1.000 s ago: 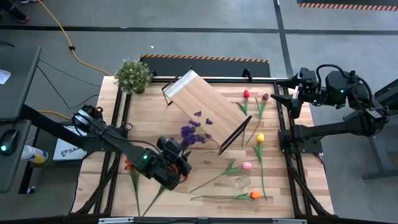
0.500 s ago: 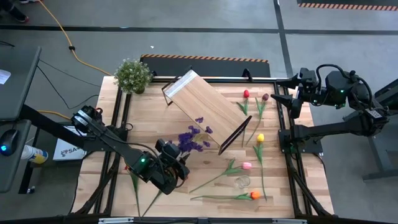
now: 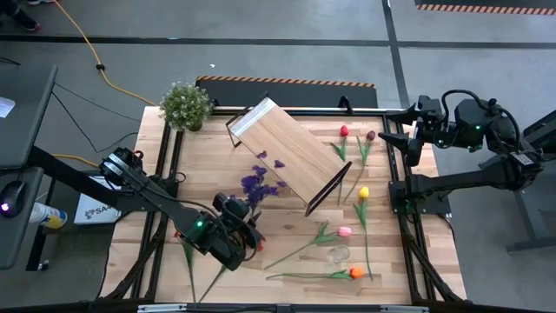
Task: Pick and place flowers into a vace then onto a shelf
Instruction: Put the violet flower into the left transparent vase
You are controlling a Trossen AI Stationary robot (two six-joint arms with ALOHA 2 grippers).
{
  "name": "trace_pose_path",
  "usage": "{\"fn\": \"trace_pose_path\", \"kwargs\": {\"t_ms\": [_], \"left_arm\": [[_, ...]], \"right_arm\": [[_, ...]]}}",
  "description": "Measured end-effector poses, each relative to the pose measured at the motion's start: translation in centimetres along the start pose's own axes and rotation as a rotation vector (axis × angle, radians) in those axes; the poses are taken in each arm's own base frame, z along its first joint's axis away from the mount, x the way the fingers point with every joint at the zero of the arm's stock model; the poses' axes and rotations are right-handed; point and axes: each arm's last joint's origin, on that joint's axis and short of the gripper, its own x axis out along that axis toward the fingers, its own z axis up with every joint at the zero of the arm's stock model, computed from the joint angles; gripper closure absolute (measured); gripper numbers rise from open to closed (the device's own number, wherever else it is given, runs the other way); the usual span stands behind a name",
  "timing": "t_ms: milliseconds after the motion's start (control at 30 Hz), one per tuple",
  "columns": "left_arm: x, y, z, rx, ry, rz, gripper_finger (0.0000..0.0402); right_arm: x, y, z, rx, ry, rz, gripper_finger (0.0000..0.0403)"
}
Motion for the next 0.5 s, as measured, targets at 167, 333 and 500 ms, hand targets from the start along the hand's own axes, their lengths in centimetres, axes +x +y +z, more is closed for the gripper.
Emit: {"fn": "trace_pose_path", "kwargs": {"t_ms": [167,333,500], "left_arm": [[0.0,0.03,-0.15,0.006,0.042,-0.008,0.0163],[-0.01,-0.01,-0.29,0.006,0.091,-0.024,0.0163],[-0.03,-0.05,-0.39,-0.005,0.125,-0.034,0.0163]], "right_arm": [[0.01,0.0,0.0,-0.003,0.0,0.0,0.01],[0.0,0.0,0.0,-0.003,0.0,0.0,0.01],[0.01,0.0,0.0,-0.003,0.0,0.0,0.01]]}}
